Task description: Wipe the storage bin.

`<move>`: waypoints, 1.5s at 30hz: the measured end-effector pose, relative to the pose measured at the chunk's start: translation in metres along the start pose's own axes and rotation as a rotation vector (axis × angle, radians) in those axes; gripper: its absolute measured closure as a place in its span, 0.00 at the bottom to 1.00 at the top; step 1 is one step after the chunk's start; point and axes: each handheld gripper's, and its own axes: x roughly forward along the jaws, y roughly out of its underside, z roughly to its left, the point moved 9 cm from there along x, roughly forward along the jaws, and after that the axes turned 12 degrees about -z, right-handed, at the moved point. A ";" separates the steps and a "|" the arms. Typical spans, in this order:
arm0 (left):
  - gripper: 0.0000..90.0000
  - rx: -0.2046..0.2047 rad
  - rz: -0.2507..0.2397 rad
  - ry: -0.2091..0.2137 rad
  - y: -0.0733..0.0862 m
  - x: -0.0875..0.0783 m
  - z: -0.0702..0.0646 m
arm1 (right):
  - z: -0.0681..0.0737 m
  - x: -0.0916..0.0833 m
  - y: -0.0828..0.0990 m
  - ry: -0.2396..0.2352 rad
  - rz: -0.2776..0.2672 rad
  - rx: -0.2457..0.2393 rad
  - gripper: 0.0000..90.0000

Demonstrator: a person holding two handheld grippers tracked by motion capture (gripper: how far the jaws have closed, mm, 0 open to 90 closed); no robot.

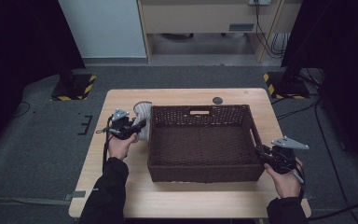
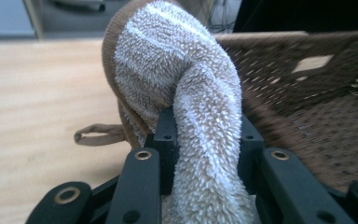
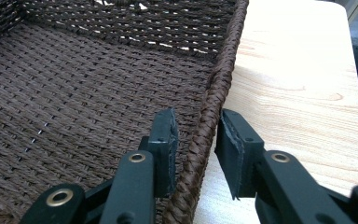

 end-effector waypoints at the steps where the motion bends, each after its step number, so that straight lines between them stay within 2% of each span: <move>1: 0.76 0.006 -0.010 0.015 -0.004 -0.003 -0.004 | 0.000 0.000 0.000 0.001 0.000 -0.002 0.75; 5: 0.76 0.035 -0.010 0.038 -0.003 -0.012 -0.013 | 0.000 0.000 0.001 0.002 0.003 -0.004 0.75; 13: 0.76 0.062 0.068 0.036 0.035 -0.009 -0.012 | 0.001 0.000 0.001 0.003 0.004 -0.003 0.75; 17: 0.76 0.072 0.143 0.024 0.060 -0.004 -0.009 | 0.001 0.000 0.001 0.003 0.003 -0.002 0.75; 19: 0.76 0.084 0.202 0.018 0.073 0.000 -0.006 | 0.001 0.000 0.001 0.003 0.003 -0.005 0.75; 22: 0.76 0.097 0.217 0.008 0.081 0.004 -0.006 | 0.001 0.000 0.001 0.002 0.004 -0.001 0.75; 25: 0.76 0.077 0.208 0.007 0.080 0.002 -0.005 | 0.001 0.000 0.001 0.003 0.002 -0.004 0.75; 27: 0.76 0.050 0.186 0.006 0.075 0.000 -0.005 | 0.001 -0.001 0.001 0.001 0.003 -0.005 0.75; 31: 0.76 0.018 0.108 0.021 0.052 -0.010 -0.008 | 0.000 -0.001 0.002 0.005 0.001 -0.008 0.74; 33: 0.76 -0.010 0.048 0.034 0.035 -0.018 -0.013 | 0.000 -0.001 0.002 0.005 0.000 -0.007 0.74; 36: 0.76 -0.002 0.003 0.050 0.017 -0.025 -0.020 | 0.001 -0.001 0.002 0.005 -0.001 -0.011 0.74; 41: 0.76 -0.003 -0.030 0.069 0.005 -0.030 -0.023 | 0.002 -0.001 0.001 0.009 -0.004 -0.012 0.73; 45: 0.76 0.012 -0.002 0.069 0.015 -0.027 -0.022 | 0.002 -0.001 0.001 0.008 -0.004 -0.009 0.73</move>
